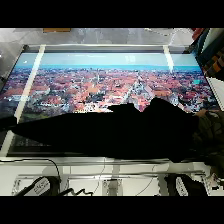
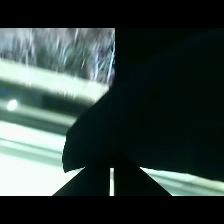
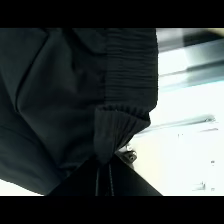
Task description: Fold the clothes and pants, and hang the long-sleeved shirts on hangers.
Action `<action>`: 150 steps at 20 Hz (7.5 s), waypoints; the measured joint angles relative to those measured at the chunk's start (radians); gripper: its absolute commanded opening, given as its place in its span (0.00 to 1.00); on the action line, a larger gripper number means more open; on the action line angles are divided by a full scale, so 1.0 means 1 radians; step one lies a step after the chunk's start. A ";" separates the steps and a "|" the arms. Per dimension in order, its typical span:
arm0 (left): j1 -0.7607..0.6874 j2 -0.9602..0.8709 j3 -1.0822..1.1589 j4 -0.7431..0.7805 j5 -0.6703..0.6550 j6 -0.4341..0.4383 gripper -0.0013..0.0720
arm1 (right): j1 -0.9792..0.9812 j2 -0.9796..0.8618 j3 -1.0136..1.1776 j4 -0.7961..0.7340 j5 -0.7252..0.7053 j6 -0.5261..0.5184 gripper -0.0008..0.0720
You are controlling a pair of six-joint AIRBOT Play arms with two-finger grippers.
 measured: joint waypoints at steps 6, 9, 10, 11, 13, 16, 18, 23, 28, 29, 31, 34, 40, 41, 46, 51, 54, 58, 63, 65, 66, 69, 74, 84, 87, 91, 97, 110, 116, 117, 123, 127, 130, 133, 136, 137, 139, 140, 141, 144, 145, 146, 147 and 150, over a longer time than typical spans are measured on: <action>0.001 0.009 -0.166 0.089 0.000 -0.006 0.03 | 0.000 0.009 -0.058 0.034 0.019 0.011 0.04; 0.002 0.010 -0.236 0.146 0.002 -0.003 0.03 | 0.000 0.010 -0.088 0.038 0.022 0.012 0.04; 0.002 0.010 -0.255 0.158 0.015 -0.003 0.03 | 0.000 0.010 -0.093 0.039 0.022 0.012 0.04; 0.002 0.010 -0.270 0.167 0.036 -0.002 0.03 | 0.000 0.010 -0.097 0.040 0.021 0.012 0.04; 0.002 0.010 -0.290 0.180 0.092 0.000 0.03 | 0.000 0.010 -0.103 0.041 0.019 0.013 0.04; 0.002 0.010 -0.304 0.193 0.180 0.000 0.03 | 0.000 0.010 -0.107 0.042 0.018 0.013 0.04; 0.002 0.010 -0.308 0.212 0.215 0.000 0.11 | 0.000 0.010 -0.108 0.042 0.018 0.013 0.06; 0.002 0.010 -0.314 0.238 0.236 -0.003 0.99 | 0.000 0.010 -0.108 0.043 0.013 0.018 0.91; 0.001 0.010 -0.314 0.253 0.224 -0.003 0.99 | 0.000 0.010 -0.108 0.043 -0.003 0.026 0.91; -0.001 0.010 -0.311 0.255 0.222 -0.003 0.99 | 0.000 0.010 -0.108 0.043 -0.006 0.026 0.91; -0.015 0.010 -0.293 0.255 0.230 -0.010 0.99 | 0.000 0.010 -0.108 0.043 -0.021 0.027 0.91; -0.087 0.010 -0.238 0.193 0.256 -0.037 0.99 | 0.000 0.010 -0.108 0.044 -0.064 0.029 0.91; -0.410 0.002 -0.166 -0.156 0.463 -0.064 0.85 | 0.000 0.010 -0.108 0.045 -0.225 0.029 0.91; -0.470 -0.007 -0.163 -0.213 0.520 -0.087 0.85 | 0.000 0.010 -0.108 0.045 -0.249 0.029 0.91; -0.716 -0.154 -0.139 -0.581 0.751 -0.160 0.85 | 0.000 0.010 -0.108 0.046 -0.332 0.029 0.91; -0.857 -0.413 0.014 -0.787 0.725 -0.122 0.85 | 0.000 0.010 -0.108 0.052 -0.359 0.029 0.91; -0.892 -0.526 0.106 -0.826 0.674 -0.130 0.85 | 0.000 0.010 -0.108 0.072 -0.364 0.029 0.91; -0.912 -0.587 0.161 -0.847 0.610 -0.134 0.85 | 0.000 0.010 -0.108 0.087 -0.375 0.029 0.91; -0.940 -0.623 0.179 -0.864 0.620 -0.136 0.84 | 0.000 0.010 -0.108 0.099 -0.390 0.029 0.91; -0.956 -0.632 0.180 -0.862 0.652 -0.137 0.39 | 0.000 0.010 -0.108 0.102 -0.392 0.029 0.91; -0.961 -0.636 0.180 -0.856 0.668 -0.138 0.10 | 0.000 0.010 -0.108 0.103 -0.392 0.029 0.91; -0.971 -0.640 0.185 -0.871 0.703 -0.137 0.03 | 0.000 0.010 -0.108 0.105 -0.393 0.029 0.91; -0.950 -0.615 0.224 -0.888 0.727 -0.138 0.03 | 0.000 0.010 -0.108 0.105 -0.394 0.029 0.91; -0.891 -0.367 0.396 -0.908 0.911 0.064 0.03 | 0.000 0.010 -0.108 0.101 -0.441 0.029 0.91; -0.855 -0.280 0.407 -0.880 1.011 0.153 0.03 | 0.000 0.010 -0.108 0.101 -0.446 0.029 0.91; -0.785 -0.205 0.412 -0.761 1.049 0.197 0.03 | 0.000 0.010 -0.108 0.102 -0.483 0.029 0.91; -0.625 -0.158 0.413 -0.653 1.042 0.210 0.03 | 0.000 0.010 -0.108 0.103 -0.606 0.055 0.91; -0.352 -0.183 0.408 -0.368 0.620 0.211 0.03 | 0.000 -0.065 -0.108 0.126 -0.787 0.085 0.88; -0.301 -0.293 0.405 -0.276 0.492 0.211 0.03 | -0.018 -0.204 -0.079 0.146 -0.848 0.086 0.83; -0.296 -0.306 0.405 -0.264 0.489 0.211 0.03 | -0.025 -0.251 -0.055 0.151 -0.857 0.086 0.83; -0.234 -0.333 0.405 -0.134 0.510 0.203 0.03 | -0.044 -0.554 0.156 0.196 -0.779 0.030 0.83; -0.169 -0.337 0.405 -0.102 0.531 0.202 0.03 | -0.047 -0.700 0.257 0.224 -0.690 -0.017 0.82; -0.133 -0.338 0.405 -0.095 0.538 0.201 0.03 | -0.048 -0.750 0.284 0.230 -0.652 -0.058 0.78; -0.116 -0.338 0.405 -0.092 0.541 0.200 0.03 | -0.071 -0.794 0.294 0.251 -0.624 -0.091 0.77; -0.109 -0.338 0.405 -0.092 0.542 0.200 0.03 | -0.109 -0.841 0.298 0.342 -0.566 -0.161 0.77; -0.108 -0.338 0.405 -0.092 0.542 0.200 0.03 | -0.119 -0.858 0.298 0.381 -0.542 -0.190 0.77; -0.107 -0.338 0.405 -0.092 0.542 0.200 0.03 | -0.132 -0.893 0.299 0.433 -0.502 -0.237 0.77; -0.107 -0.338 0.405 -0.092 0.543 0.200 0.03 | -0.137 -0.911 0.299 0.454 -0.490 -0.256 0.74; -0.107 -0.338 0.405 -0.092 0.543 0.200 0.03 | -0.139 -0.927 0.299 0.472 -0.485 -0.269 0.68; -0.107 -0.338 0.405 -0.092 0.543 0.200 0.03 | -0.144 -0.971 0.299 0.534 -0.502 -0.301 0.65; -0.107 -0.338 0.405 -0.092 0.543 0.200 0.03 | -0.144 -0.983 0.299 0.558 -0.507 -0.312 0.61; -0.107 -0.338 0.405 -0.092 0.543 0.200 0.03 | -0.145 -0.996 0.300 0.585 -0.513 -0.322 0.51; -0.107 -0.338 0.405 -0.093 0.543 0.200 0.03 | -0.142 -1.007 0.300 0.607 -0.521 -0.335 0.43; -0.107 -0.338 0.405 -0.110 0.544 0.200 0.03 | -0.128 -1.030 0.302 0.661 -0.574 -0.387 0.08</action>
